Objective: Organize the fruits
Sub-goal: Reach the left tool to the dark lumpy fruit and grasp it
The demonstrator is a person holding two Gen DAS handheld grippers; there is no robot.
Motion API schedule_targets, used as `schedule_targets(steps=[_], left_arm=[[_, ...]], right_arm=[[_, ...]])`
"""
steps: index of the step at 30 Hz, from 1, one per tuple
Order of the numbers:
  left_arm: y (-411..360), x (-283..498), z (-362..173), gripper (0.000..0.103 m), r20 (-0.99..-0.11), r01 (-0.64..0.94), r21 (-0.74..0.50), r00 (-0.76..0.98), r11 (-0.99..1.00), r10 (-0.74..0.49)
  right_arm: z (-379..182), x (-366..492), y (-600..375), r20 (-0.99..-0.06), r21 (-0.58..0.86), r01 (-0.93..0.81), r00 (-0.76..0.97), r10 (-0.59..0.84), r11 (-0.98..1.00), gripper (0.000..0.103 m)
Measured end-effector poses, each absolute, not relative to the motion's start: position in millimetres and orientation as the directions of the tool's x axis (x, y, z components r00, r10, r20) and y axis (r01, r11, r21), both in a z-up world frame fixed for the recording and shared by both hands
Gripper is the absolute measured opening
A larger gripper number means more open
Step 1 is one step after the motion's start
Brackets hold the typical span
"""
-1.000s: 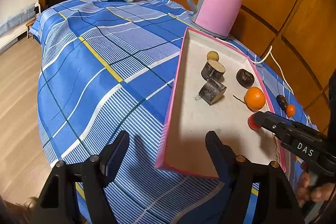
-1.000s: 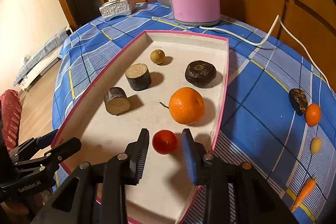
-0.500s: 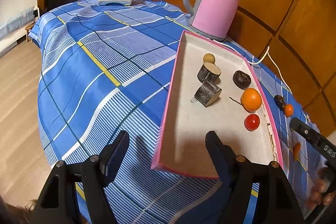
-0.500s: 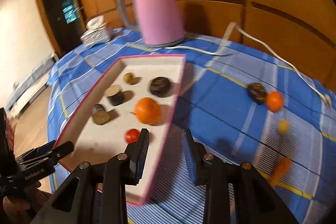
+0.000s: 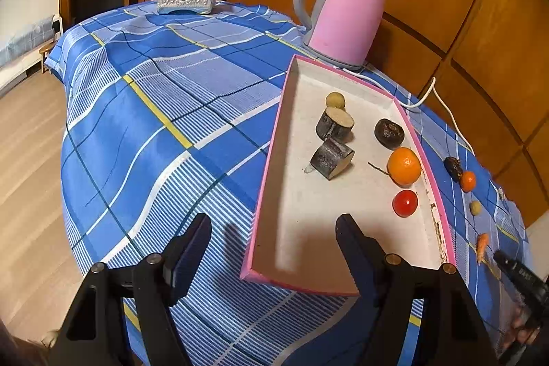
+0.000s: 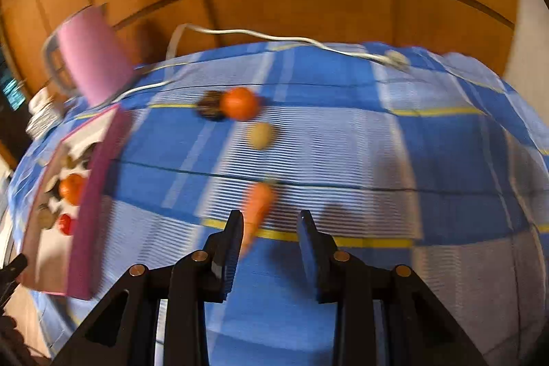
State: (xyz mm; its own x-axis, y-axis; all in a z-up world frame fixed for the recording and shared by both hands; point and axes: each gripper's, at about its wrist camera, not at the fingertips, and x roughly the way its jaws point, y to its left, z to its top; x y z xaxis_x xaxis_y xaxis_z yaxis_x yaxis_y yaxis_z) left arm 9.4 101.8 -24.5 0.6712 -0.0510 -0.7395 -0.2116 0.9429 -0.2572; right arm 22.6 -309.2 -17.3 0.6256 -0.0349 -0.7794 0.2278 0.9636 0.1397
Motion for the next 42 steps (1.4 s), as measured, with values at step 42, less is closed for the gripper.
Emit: schedule_targets(steps=[42], left_arm=[[-149.2,218.2,-12.3,0.052,-0.809,0.216,-0.416,0.355,0.883,-0.468]], right_arm=[[-47.5,-32.0,-416.6,-0.743,-0.041,0.736,0.43,-0.513,0.676,0.039]])
